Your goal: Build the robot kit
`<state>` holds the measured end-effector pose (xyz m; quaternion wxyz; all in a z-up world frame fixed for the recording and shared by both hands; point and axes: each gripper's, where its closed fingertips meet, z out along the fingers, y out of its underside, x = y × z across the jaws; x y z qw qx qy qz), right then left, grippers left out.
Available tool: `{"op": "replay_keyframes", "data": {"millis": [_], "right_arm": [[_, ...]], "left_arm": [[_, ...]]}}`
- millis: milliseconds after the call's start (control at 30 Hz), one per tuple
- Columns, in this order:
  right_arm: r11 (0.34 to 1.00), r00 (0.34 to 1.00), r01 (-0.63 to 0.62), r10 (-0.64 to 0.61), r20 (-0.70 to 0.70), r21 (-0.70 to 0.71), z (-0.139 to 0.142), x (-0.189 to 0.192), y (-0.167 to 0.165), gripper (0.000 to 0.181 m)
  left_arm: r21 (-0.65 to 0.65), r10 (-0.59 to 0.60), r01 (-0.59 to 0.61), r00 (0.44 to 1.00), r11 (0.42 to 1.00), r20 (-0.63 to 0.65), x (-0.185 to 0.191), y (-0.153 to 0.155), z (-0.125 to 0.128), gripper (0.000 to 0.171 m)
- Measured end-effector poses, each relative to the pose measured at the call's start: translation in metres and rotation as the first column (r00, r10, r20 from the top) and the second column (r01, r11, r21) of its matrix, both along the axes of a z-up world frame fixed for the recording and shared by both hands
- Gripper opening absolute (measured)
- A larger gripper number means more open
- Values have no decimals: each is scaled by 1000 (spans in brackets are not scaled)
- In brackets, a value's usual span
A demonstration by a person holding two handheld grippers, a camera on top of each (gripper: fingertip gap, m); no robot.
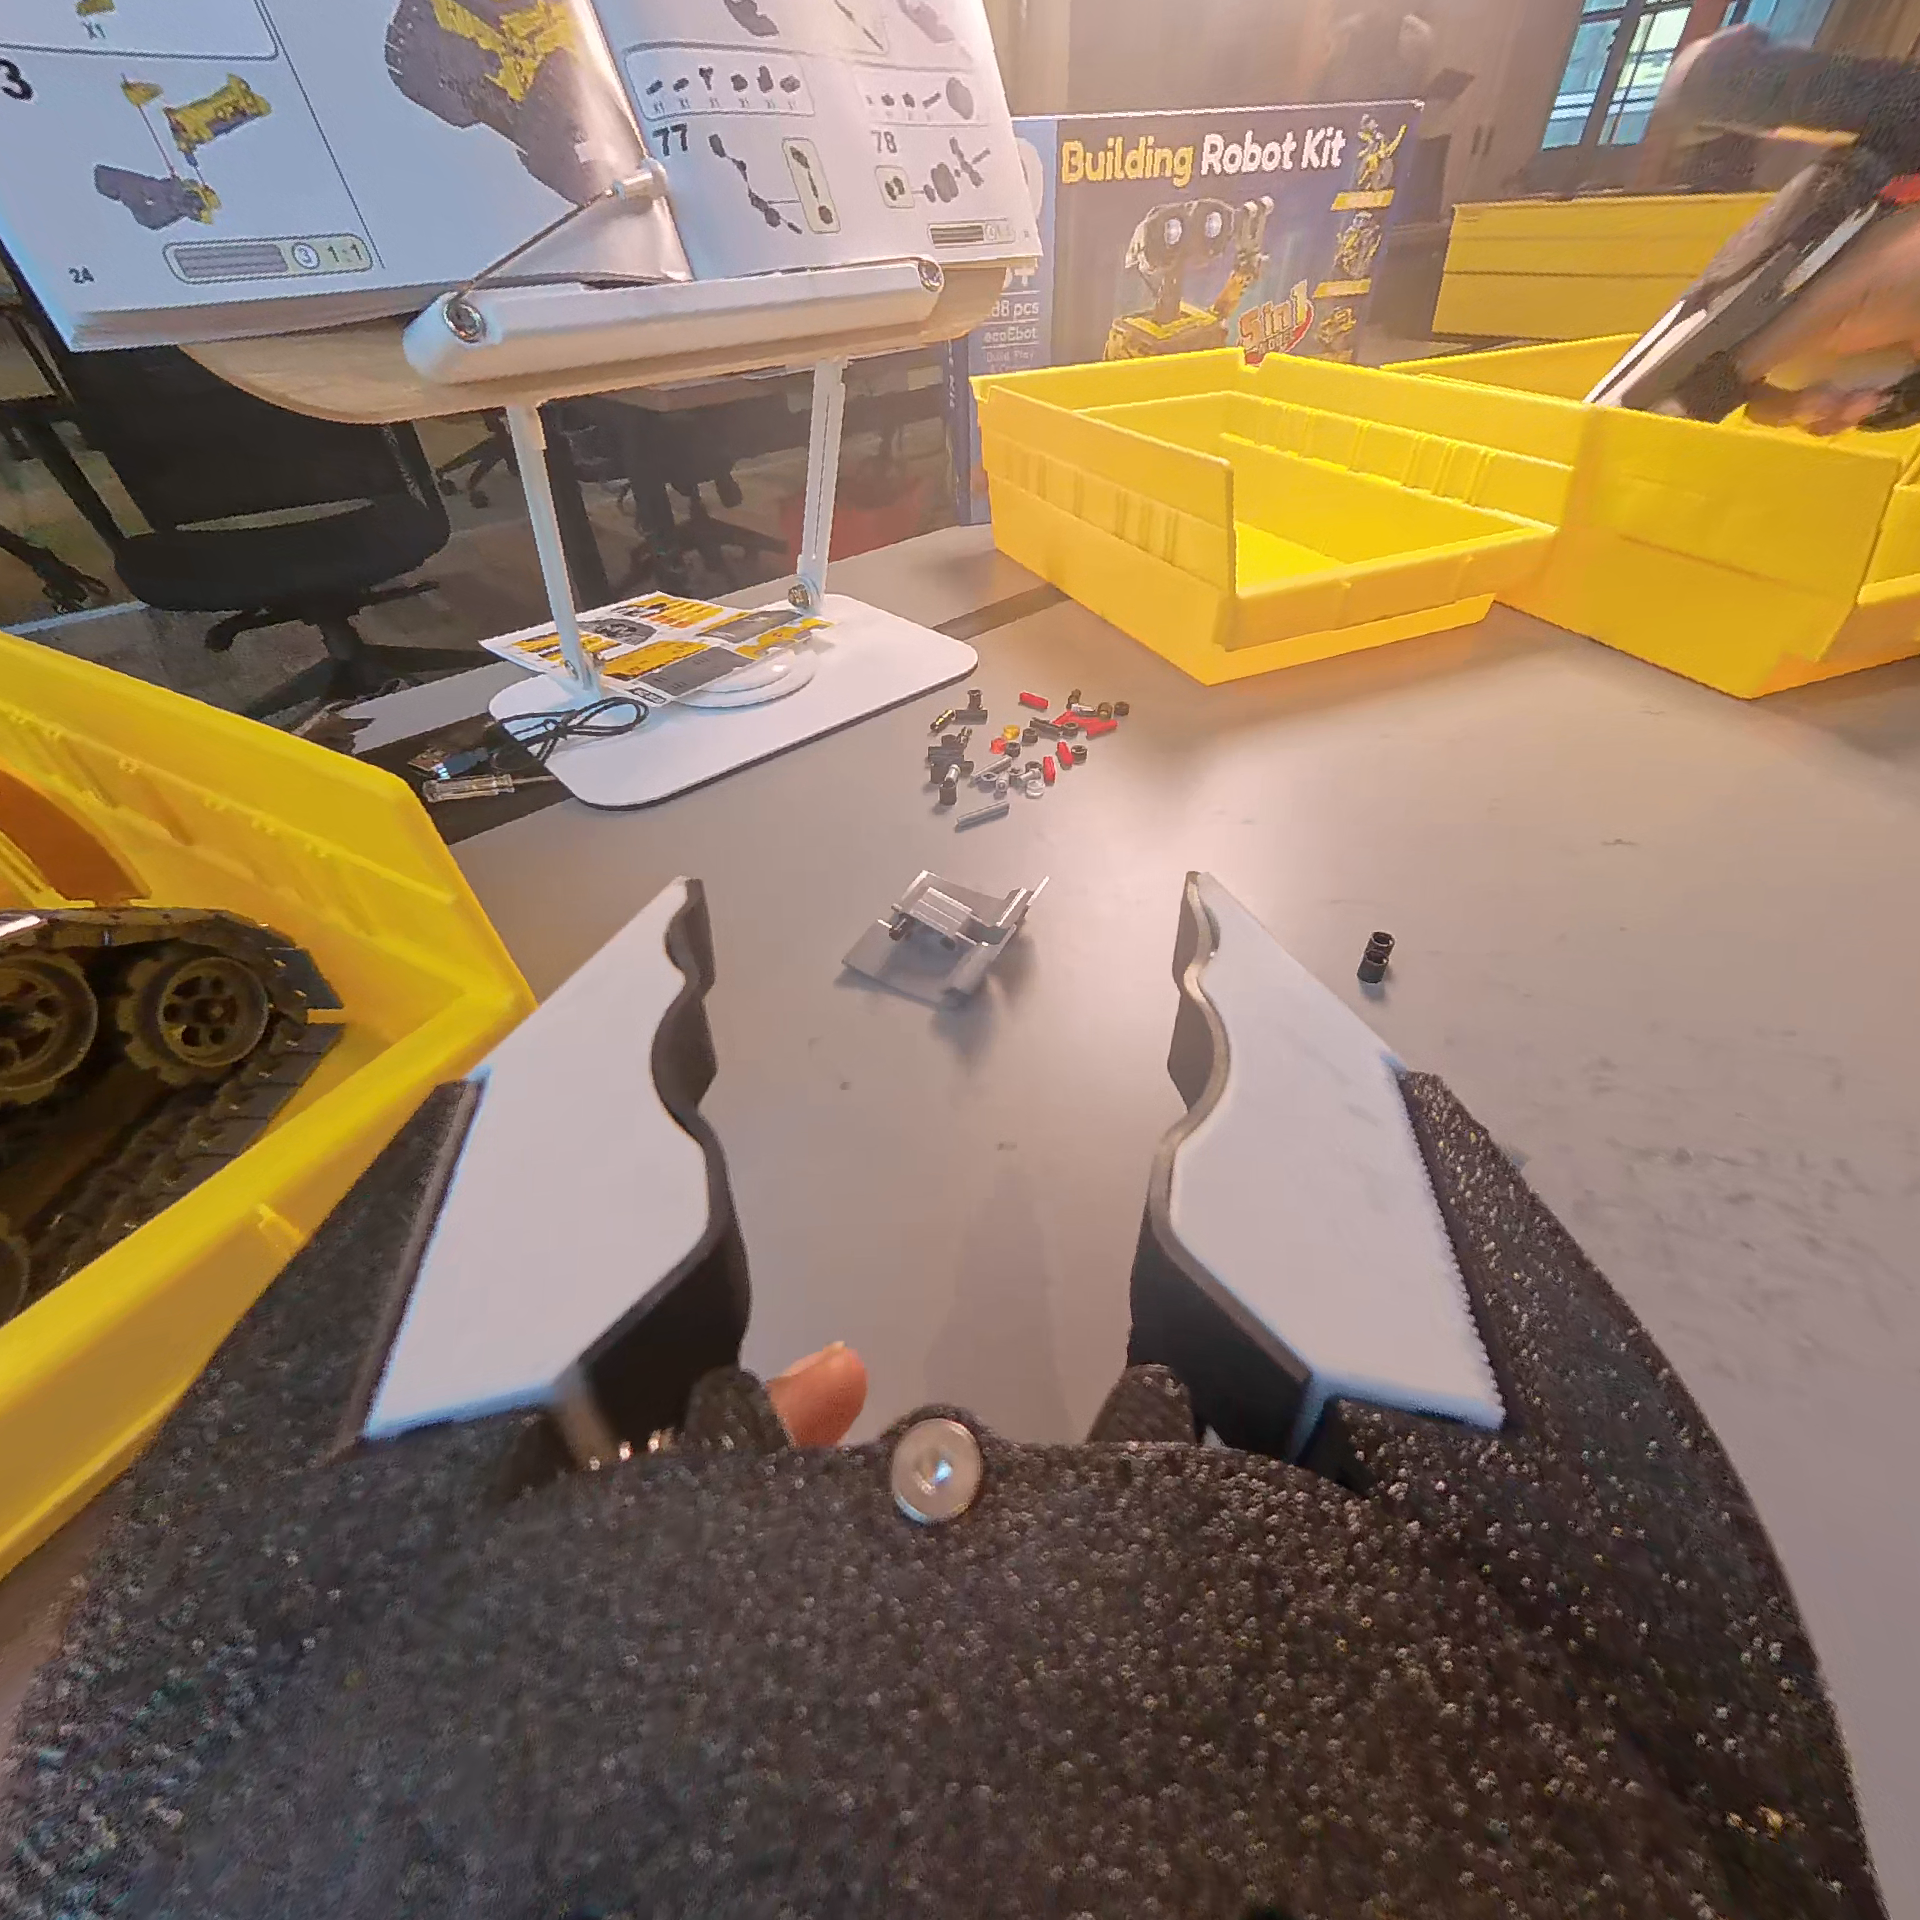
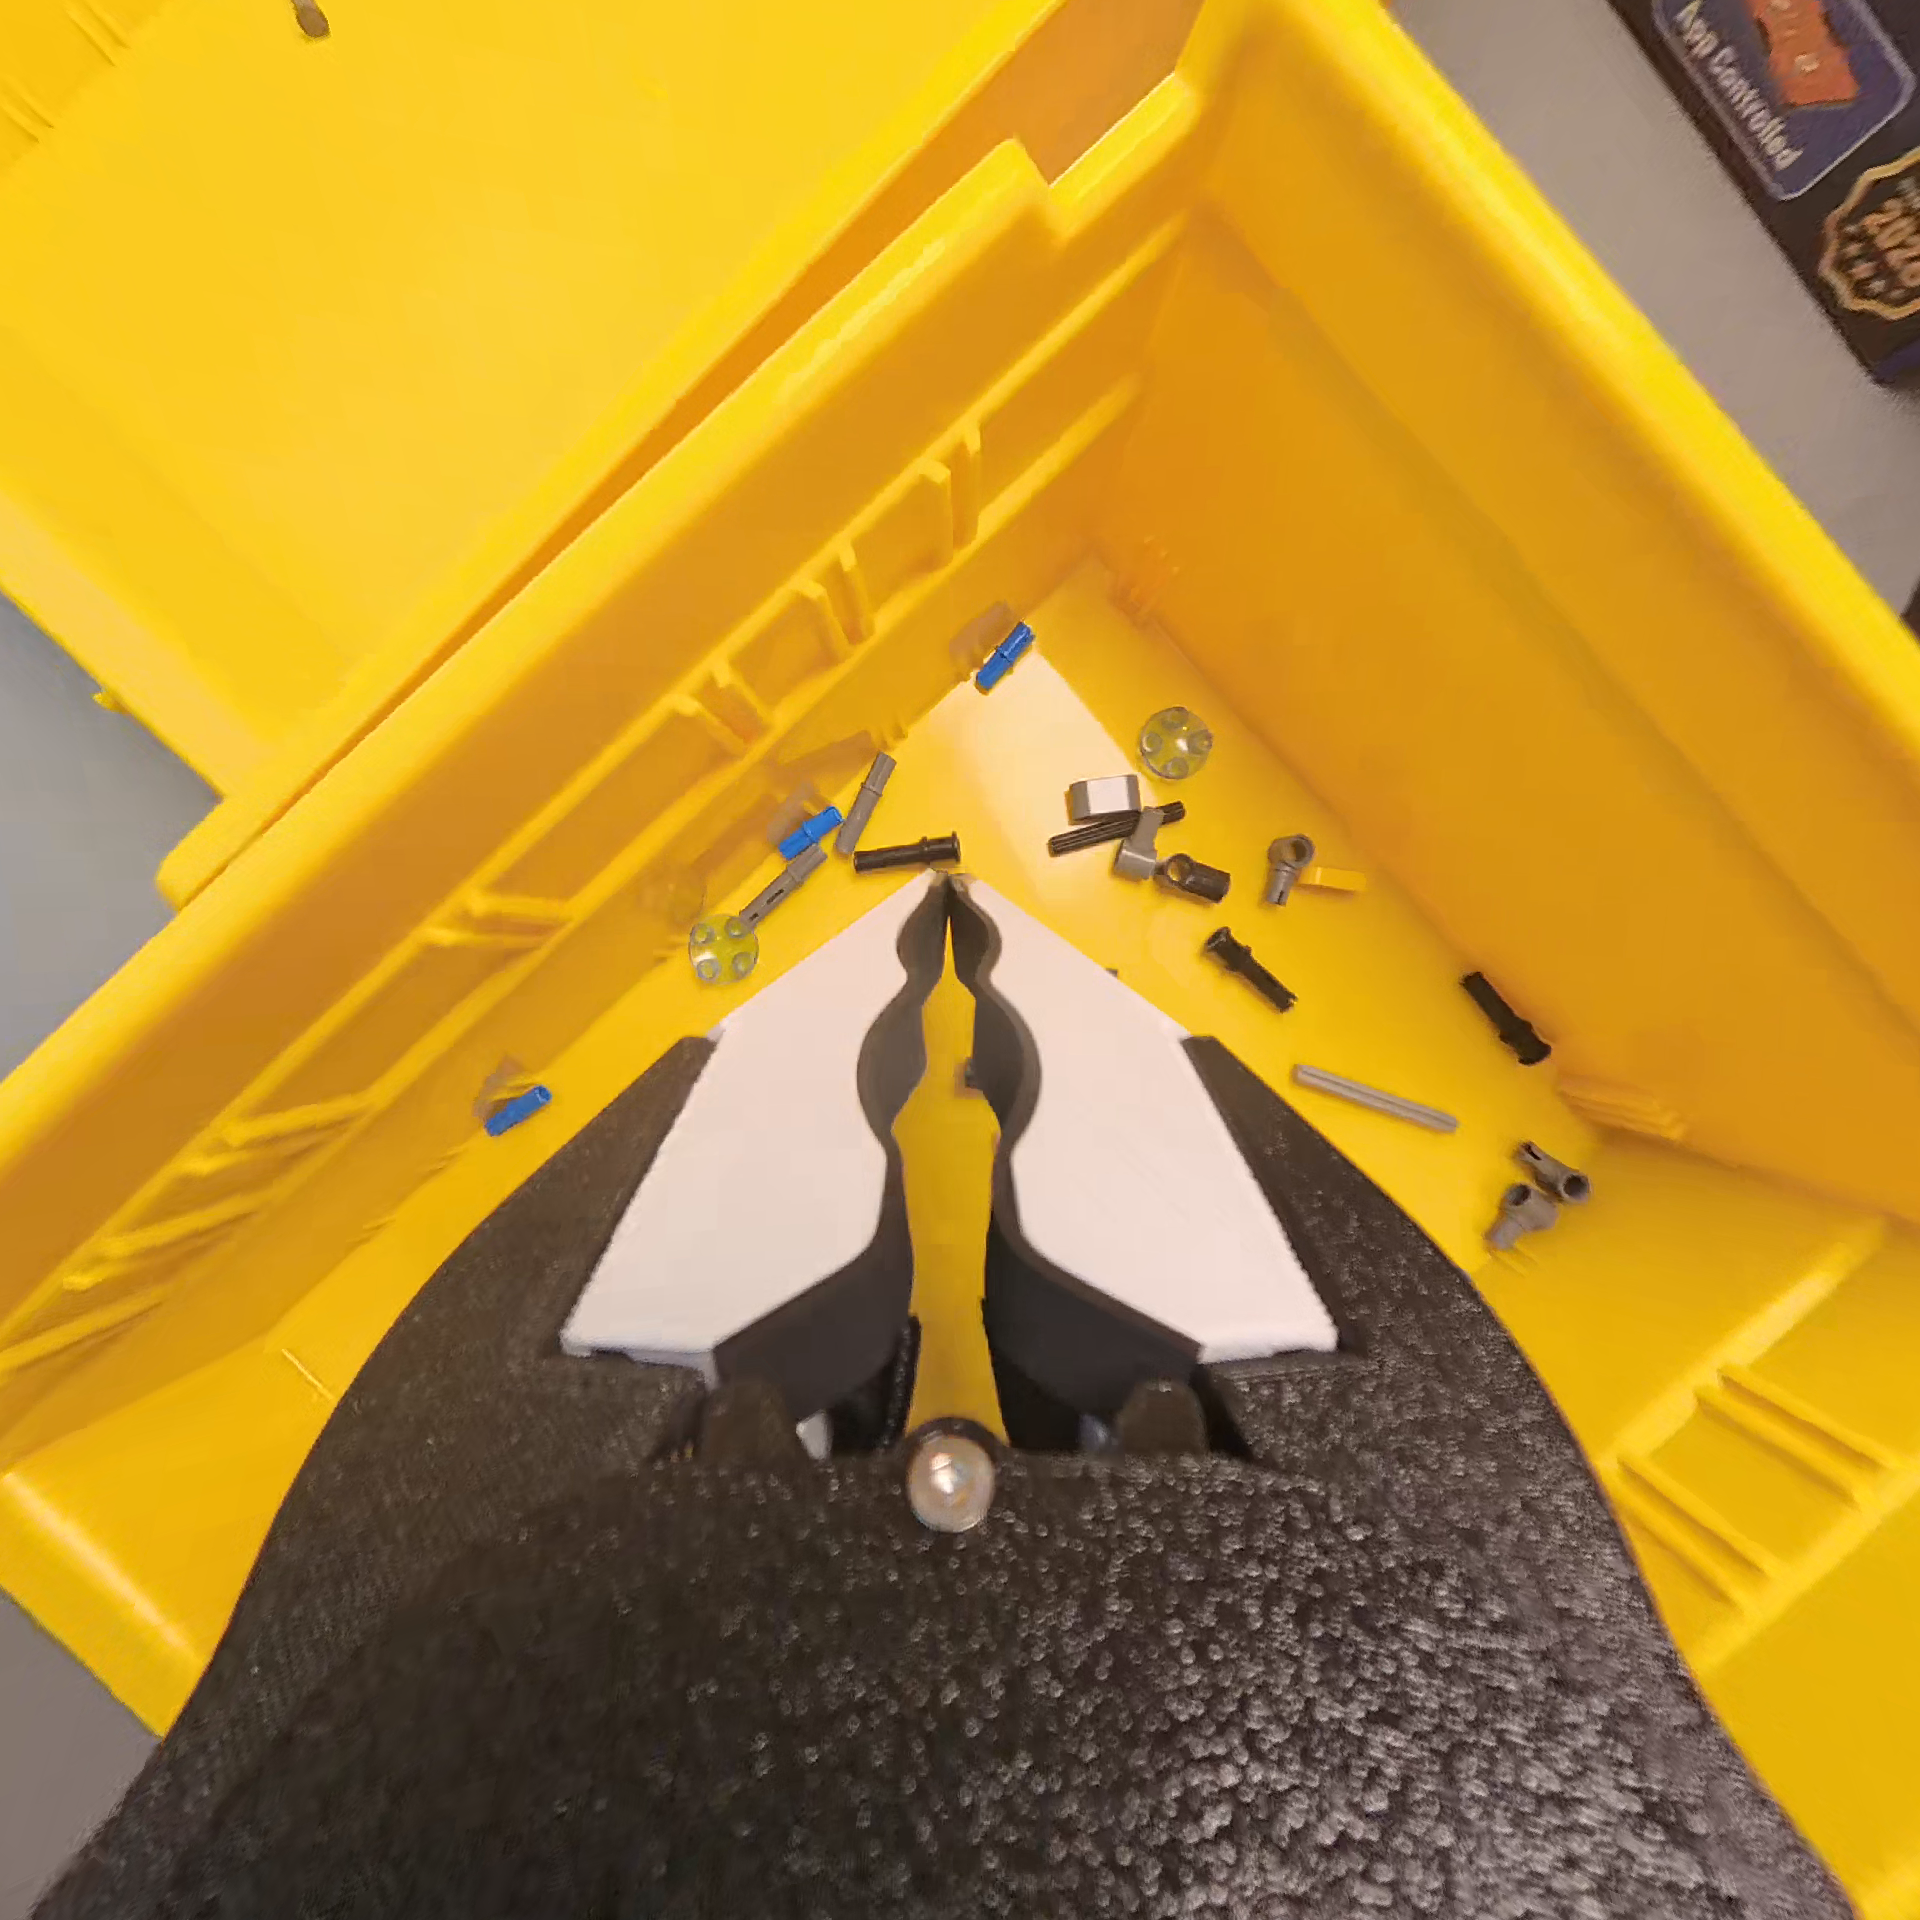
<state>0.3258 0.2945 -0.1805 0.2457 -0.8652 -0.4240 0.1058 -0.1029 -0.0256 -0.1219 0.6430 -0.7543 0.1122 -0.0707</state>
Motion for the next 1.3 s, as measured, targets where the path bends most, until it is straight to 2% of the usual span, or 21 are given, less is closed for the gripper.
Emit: {"op": "replay_keyframes", "data": {"millis": [133, 267, 367, 433, 533, 667, 767, 833, 900, 933, 1000, 1100, 1167, 1233, 1300], "right_arm": [[996, 998, -13, 18, -64, 84, 43, 2, -14, 0], [983, 980, -66, 96, -175, 174, 96, -15, -43, 0], [966, 916, -170, 229, -331, 196, 130, -51, -88, 0], [945, 854, -261, 321, -410, 197, 139, -81, -125, 0], [894, 774, -410, 446, -449, 180, 124, -130, -184, 0], [805, 713, -583, 571, -407, 109, 71, -187, -248, 0], [750, 694, -658, 638, -334, 65, 28, -216, -272, 0], [721, 678, -687, 682, -274, 92, 11, -227, -276, 0], [697, 654, -694, 716, -245, 182, 16, -234, -274, 0], [702, 658, -667, 712, -245, 249, 28, -235, -266, 0], [741, 689, -561, 665, -288, 370, 69, -229, -238, 13], [819, 806, -289, 487, -336, 495, 132, -182, -164, 18], [829, 894, -98, 316, -318, 550, 155, -128, -107, 16], [854, 956, 38, 121, -268, 520, 147, -69, -61, 14], [905, 989, 90, -30, -148, 416, 109, -19, -35, 14]], "left_arm": [[-1, -31, 31, 1000, 1000, 4, 6, -1, 0, 88], [-3, -58, 58, 998, 998, -12, 13, -4, -1, 88], [0, -74, 74, 997, 997, -22, 18, -5, -1, 88], [-1, -80, 80, 996, 997, -28, 20, -6, -1, 88], [-2, -90, 90, 995, 996, -40, 23, -7, 0, 87], [-1, -92, 92, 994, 996, -62, 24, -8, -1, 87], [-4, -97, 97, 993, 995, -62, 24, -8, -1, 86], [-2, -101, 101, 992, 995, -71, 23, -10, 0, 86], [-1, -100, 101, 991, 995, -84, 22, -11, 0, 86], [0, -99, 100, 991, 995, -88, 21, -11, 1, 86], [1, -100, 101, 991, 995, -84, 20, -12, 2, 87], [-9, -105, 105, 992, 994, -67, 20, -11, 1, 86], [-25, -110, 109, 992, 994, -60, 21, -11, -2, 85], [-34, -110, 108, 992, 994, -61, 22, -10, -4, 85], [-37, -107, 104, 992, 994, -66, 22, -10, -6, 85]]}}
